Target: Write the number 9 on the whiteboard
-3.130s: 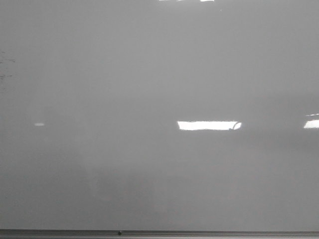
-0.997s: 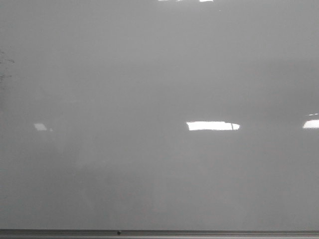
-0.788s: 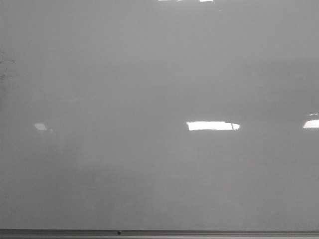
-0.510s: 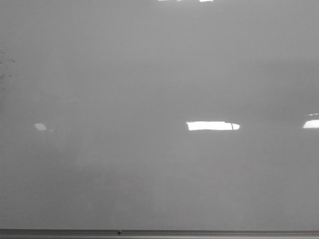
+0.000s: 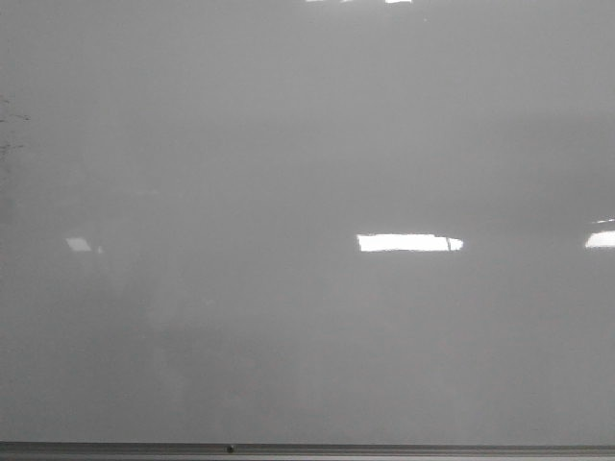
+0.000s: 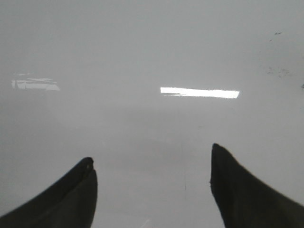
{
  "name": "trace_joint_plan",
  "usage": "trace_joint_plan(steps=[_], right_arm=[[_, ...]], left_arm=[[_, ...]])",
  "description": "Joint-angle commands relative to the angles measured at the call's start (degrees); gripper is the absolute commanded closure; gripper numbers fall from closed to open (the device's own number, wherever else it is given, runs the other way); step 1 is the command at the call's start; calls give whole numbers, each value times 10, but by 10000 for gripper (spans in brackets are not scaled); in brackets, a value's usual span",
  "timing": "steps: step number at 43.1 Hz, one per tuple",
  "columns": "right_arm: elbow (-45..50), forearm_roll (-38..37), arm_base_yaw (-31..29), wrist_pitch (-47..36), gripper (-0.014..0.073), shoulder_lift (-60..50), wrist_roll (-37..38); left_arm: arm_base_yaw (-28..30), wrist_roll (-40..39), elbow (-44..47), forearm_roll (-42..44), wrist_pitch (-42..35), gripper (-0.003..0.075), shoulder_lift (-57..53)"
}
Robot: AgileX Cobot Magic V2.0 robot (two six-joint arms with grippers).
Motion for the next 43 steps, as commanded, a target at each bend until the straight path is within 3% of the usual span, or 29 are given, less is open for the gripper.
trace_joint_plan(steps=[1, 11, 17, 21, 31, 38, 43], right_arm=[[-25, -3, -4, -35, 64, 12, -2], [-72, -2, -2, 69, 64, 64, -12], [-109, 35, -2, 141, 64, 120, -70], [-144, 126, 5, 198, 64, 168, -153], [-218, 340, 44, 323, 64, 263, -379], [-248, 448, 115, 323, 64, 303, -534], [-271, 461, 164, 306, 64, 329, -568]], left_arm=[[-16, 12, -51, 0, 83, 713, -46], [-131, 150, -118, -4, 197, 713, -102], [-216, 207, -154, -7, 261, 713, -139], [-300, 279, -175, -7, 300, 713, -167], [-448, 365, -185, -7, 324, 739, -207], [-535, 394, -186, -7, 332, 739, -212], [-566, 403, -186, -7, 332, 739, -212]])
